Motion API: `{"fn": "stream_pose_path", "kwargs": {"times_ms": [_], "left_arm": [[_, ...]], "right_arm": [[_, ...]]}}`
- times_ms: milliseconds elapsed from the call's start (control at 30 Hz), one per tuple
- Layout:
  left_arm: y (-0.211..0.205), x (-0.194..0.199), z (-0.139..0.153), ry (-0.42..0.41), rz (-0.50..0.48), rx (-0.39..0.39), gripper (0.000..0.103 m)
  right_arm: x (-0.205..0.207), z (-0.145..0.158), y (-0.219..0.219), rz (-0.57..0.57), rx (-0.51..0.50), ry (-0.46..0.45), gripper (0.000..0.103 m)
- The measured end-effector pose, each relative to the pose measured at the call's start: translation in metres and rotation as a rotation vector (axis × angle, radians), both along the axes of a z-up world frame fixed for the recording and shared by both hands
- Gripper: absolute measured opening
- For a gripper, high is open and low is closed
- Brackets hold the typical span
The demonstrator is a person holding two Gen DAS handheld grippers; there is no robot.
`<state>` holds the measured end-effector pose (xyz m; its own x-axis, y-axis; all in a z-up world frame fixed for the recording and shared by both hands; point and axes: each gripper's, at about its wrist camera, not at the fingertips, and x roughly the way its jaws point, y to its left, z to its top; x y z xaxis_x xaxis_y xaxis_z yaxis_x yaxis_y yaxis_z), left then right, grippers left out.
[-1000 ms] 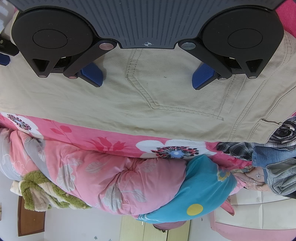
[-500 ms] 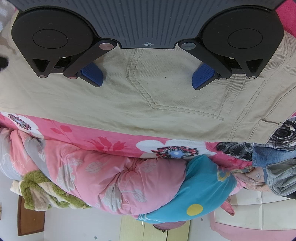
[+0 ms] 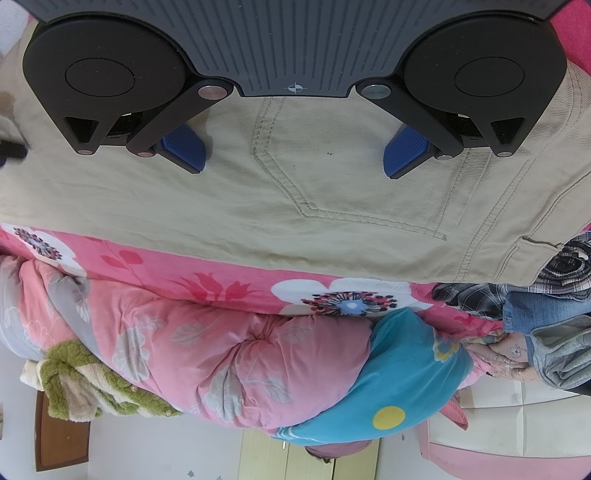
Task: Fold clothes
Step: 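Pull the right gripper back from the trousers leg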
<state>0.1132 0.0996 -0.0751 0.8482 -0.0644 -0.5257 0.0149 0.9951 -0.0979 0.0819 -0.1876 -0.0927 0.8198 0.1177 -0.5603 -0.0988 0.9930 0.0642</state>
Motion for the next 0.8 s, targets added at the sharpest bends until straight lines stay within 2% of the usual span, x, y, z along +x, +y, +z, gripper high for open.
{"fn": "stream_pose_path", "kwargs": {"times_ms": [67,433,800], "left_arm": [[0.0,0.0,0.0,0.0,0.0,0.002,0.103],[-0.001,0.001,0.0,0.001,0.001,0.005,0.103],[0.0,0.001,0.0,0.003,0.0,0.004,0.103]], "right_arm": [[0.001,-0.01,-0.003,-0.009,-0.006,0.035,0.067],[-0.006,-0.013,-0.003,0.003,-0.028,0.022,0.068],[-0.022,-0.013,-0.008,0.015,-0.078,0.016,0.074]]}}
